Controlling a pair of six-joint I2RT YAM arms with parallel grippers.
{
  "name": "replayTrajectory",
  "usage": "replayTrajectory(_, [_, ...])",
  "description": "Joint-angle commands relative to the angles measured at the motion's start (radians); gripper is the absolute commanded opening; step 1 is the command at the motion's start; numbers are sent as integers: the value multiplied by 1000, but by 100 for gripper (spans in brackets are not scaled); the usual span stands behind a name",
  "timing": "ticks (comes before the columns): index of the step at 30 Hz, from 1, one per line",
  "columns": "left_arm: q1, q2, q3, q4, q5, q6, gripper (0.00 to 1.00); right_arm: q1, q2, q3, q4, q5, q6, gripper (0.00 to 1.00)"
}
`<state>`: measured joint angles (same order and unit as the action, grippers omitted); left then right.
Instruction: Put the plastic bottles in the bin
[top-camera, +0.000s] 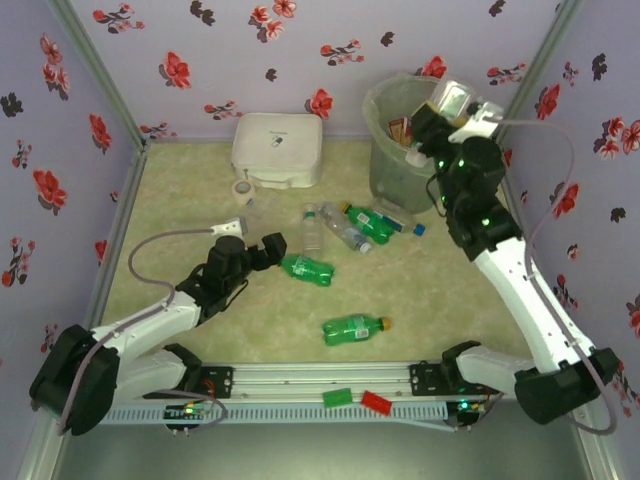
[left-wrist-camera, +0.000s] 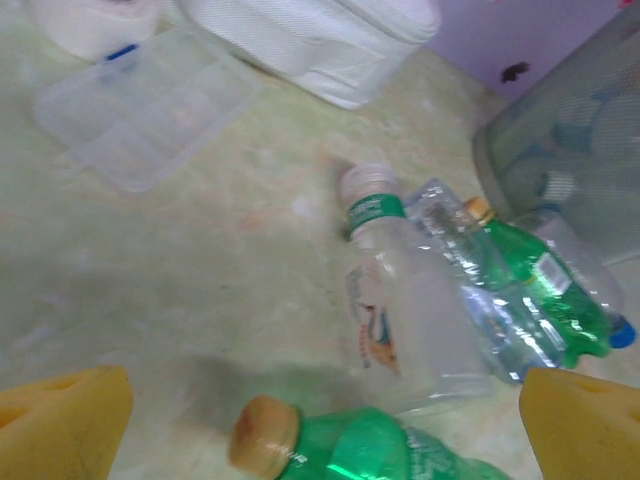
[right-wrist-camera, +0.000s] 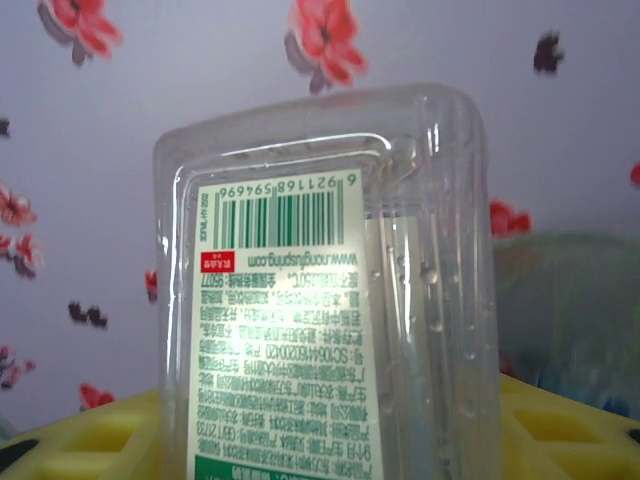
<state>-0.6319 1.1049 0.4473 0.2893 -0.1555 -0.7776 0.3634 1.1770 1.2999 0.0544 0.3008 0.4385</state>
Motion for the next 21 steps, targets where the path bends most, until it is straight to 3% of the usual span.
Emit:
replayTrajectory(1, [6,8,45,44,84,38,100,-68,91,64,-38,-94,-37,48])
replayTrajectory(6, [6,-19,47,-19,102,61,100,-161,247,158,-51,-178,57,47])
replayTrajectory(14, [6,-69,30,-83,102,67,100,-191,473,345,-196,-233,71,53])
replayTrajectory(17, [6,-79,25,-85,106,72,100,-200,524,407,-268,-214,83,72])
replayTrajectory(19, [6,-83,24,-88,108,73,100,-211,552,467,-326,-227,85,79])
replayTrajectory(21, [5,-89,27,-92,113,73,100,-217,568,525,-379,-227,80,96])
